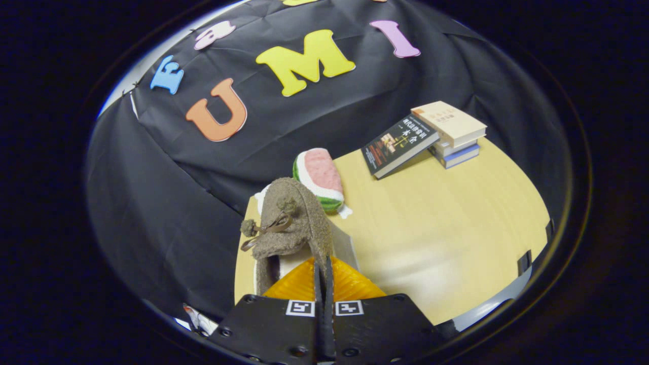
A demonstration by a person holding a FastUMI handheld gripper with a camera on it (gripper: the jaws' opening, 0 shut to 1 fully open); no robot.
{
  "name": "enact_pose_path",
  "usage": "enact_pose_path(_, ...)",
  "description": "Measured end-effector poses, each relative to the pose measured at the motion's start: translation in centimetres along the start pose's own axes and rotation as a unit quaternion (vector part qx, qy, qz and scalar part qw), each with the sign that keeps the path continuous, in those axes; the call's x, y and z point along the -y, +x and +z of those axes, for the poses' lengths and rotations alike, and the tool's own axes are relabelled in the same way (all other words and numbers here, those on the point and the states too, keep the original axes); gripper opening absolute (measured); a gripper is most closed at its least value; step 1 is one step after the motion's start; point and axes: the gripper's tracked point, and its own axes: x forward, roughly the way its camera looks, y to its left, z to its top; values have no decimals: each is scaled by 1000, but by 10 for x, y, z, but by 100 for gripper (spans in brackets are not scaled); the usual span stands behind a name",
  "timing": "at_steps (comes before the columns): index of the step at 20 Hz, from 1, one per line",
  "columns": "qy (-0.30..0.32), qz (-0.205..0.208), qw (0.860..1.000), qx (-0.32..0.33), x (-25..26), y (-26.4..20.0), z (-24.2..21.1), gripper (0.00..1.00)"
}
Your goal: Open the storage box then place both shoes into the box .Put the left shoe in first, then the right shoe, with the right side of both shoes facing outward in a uniform manner.
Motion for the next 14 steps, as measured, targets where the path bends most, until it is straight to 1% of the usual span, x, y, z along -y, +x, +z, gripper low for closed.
enact_pose_path(5, -5, -18, 1000, -18, -17, 30, -28, 0)
enact_pose_path(9, -1, -39, 999, -22, -15, 50, -42, 0)
enact_pose_path(14, -14, -60, 997, -37, -14, 71, -60, 0)
